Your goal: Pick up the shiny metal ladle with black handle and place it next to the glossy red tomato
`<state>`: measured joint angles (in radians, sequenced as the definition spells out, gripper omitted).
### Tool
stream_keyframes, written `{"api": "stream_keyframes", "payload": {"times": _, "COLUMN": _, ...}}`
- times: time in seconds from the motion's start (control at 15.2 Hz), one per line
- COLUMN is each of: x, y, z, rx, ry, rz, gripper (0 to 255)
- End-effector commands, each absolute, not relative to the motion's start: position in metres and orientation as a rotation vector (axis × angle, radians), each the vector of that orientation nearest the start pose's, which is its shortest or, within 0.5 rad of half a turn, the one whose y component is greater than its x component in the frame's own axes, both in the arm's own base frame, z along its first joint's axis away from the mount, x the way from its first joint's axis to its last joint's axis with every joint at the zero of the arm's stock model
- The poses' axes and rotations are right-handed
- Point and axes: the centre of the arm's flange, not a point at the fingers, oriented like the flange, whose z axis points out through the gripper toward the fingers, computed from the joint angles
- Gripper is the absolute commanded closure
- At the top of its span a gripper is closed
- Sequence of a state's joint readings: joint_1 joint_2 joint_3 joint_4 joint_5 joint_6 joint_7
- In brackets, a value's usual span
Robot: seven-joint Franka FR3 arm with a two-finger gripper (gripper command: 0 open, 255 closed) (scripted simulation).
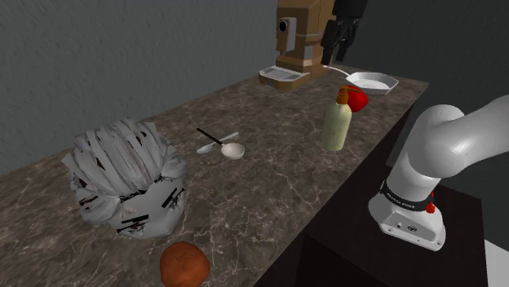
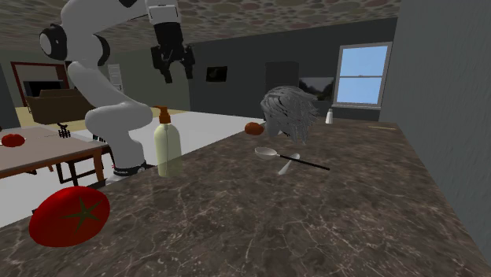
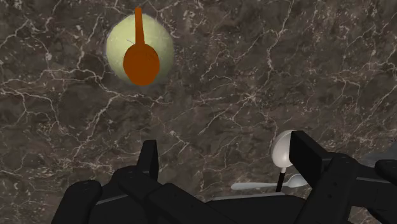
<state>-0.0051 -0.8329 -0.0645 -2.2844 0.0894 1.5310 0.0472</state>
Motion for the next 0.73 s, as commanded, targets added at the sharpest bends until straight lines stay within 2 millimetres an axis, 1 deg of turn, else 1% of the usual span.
{"api": "stream_keyframes", "payload": {"times": 0.0, "x": 0.289, "y": -0.019, "z": 0.635, "rx": -2.999, "ry": 0.136, "rz": -0.118, "gripper": 0}}
{"api": "stream_keyframes", "payload": {"times": 0.66, "x": 0.389, "y": 0.052, "z": 0.569, "rx": -3.035, "ry": 0.162, "rz": -0.05, "gripper": 0}}
